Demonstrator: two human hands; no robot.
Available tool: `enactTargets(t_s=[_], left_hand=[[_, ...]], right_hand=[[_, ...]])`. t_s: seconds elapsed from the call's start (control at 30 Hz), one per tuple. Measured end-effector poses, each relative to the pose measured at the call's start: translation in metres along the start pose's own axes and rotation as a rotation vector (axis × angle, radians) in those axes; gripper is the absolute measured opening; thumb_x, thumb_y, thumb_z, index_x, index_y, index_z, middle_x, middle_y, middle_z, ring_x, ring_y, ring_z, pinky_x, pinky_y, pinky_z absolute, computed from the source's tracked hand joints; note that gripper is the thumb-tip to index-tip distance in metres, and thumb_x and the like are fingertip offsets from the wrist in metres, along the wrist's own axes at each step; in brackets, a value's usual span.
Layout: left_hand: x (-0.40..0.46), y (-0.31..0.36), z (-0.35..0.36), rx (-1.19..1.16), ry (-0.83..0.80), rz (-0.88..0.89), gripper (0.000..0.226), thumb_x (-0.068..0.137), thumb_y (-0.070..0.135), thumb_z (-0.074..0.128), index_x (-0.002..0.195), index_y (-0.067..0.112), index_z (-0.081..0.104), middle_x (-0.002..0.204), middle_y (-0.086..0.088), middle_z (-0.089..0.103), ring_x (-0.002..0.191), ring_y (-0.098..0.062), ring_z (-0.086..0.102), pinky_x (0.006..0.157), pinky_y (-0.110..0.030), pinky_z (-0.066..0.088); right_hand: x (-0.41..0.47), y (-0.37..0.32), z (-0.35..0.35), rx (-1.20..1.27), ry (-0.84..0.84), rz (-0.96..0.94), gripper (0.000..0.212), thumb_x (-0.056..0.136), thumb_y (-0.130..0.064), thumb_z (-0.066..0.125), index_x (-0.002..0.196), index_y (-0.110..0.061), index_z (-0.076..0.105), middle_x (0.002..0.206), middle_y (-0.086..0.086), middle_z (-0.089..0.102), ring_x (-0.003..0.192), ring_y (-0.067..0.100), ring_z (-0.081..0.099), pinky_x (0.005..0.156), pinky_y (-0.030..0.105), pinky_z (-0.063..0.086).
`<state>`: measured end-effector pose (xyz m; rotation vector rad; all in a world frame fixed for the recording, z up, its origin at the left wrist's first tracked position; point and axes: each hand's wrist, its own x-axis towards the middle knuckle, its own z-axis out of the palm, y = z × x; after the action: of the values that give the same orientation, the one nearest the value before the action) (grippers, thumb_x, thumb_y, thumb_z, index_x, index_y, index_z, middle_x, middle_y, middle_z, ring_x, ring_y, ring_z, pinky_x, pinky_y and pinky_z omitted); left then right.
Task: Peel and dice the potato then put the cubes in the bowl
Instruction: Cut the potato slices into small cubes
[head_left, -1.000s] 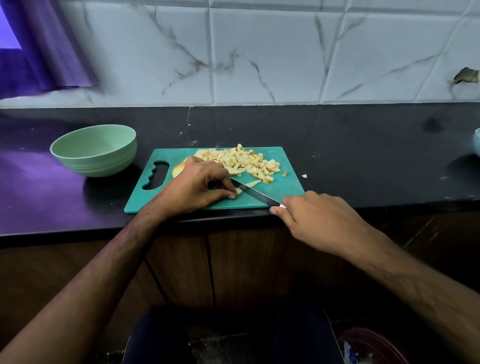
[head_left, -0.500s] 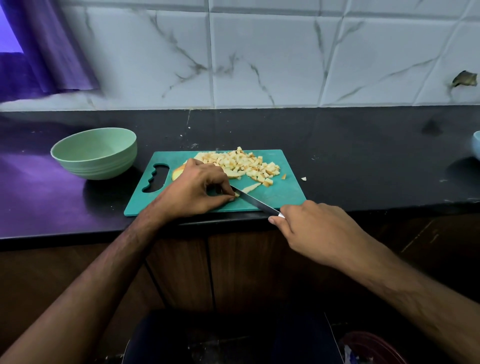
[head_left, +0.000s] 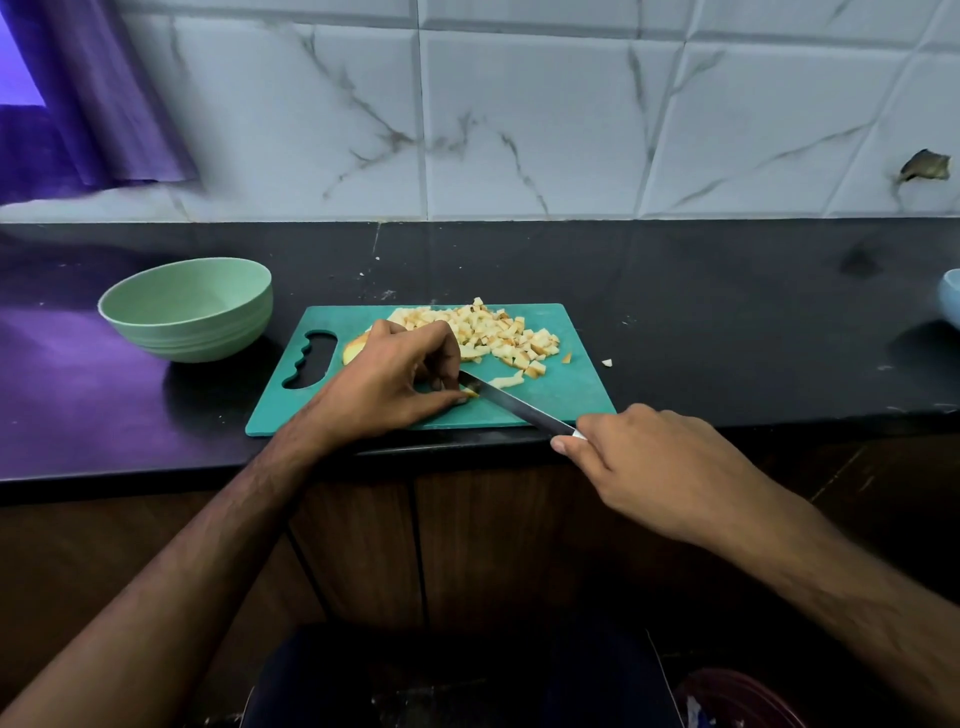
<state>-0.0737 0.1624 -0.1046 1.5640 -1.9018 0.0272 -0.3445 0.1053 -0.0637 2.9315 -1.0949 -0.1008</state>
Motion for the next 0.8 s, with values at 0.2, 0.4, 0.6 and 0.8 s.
enactTargets(t_s=[0.2, 0.4, 0.6, 0.8], left_hand=[[-0.001, -0.002, 0.000, 0.005, -0.002, 0.001, 0.033, 0.083, 0.035, 0.083, 0.089, 0.036, 0.050, 0.084, 0.017, 0.067, 0.085, -0.004, 0.063, 0.096, -0.029, 0.036], [-0.001, -0.002, 0.001, 0.010, -0.004, -0.007, 0.031, 0.084, 0.034, 0.083, 0.091, 0.033, 0.053, 0.084, 0.017, 0.067, 0.083, -0.004, 0.063, 0.094, -0.026, 0.034], [0.000, -0.004, 0.003, 0.112, -0.005, -0.006, 0.022, 0.091, 0.030, 0.076, 0.097, 0.030, 0.055, 0.091, 0.018, 0.065, 0.085, -0.001, 0.058, 0.098, -0.038, 0.035], [0.000, -0.002, 0.003, 0.255, 0.039, 0.141, 0.032, 0.096, 0.031, 0.065, 0.126, 0.033, 0.057, 0.122, 0.013, 0.054, 0.111, -0.002, 0.048, 0.089, -0.038, 0.032]], right_hand=[[0.006, -0.007, 0.006, 0.064, -0.038, -0.024, 0.043, 0.106, -0.057, 0.025, 0.080, -0.028, 0.044, 0.081, -0.007, 0.054, 0.069, 0.008, 0.052, 0.056, 0.028, 0.035], [0.011, -0.007, 0.011, -0.072, 0.063, -0.025, 0.040, 0.106, -0.057, 0.021, 0.091, -0.028, 0.045, 0.076, -0.009, 0.046, 0.067, 0.009, 0.050, 0.059, 0.030, 0.041], [0.007, 0.013, 0.004, -0.124, 0.109, 0.012, 0.043, 0.104, -0.061, 0.018, 0.094, -0.031, 0.047, 0.088, -0.008, 0.058, 0.063, 0.008, 0.049, 0.059, 0.029, 0.048], [0.001, 0.016, -0.004, -0.165, 0.105, -0.006, 0.041, 0.104, -0.062, 0.018, 0.088, -0.031, 0.041, 0.077, -0.010, 0.045, 0.063, 0.009, 0.047, 0.055, 0.028, 0.040]])
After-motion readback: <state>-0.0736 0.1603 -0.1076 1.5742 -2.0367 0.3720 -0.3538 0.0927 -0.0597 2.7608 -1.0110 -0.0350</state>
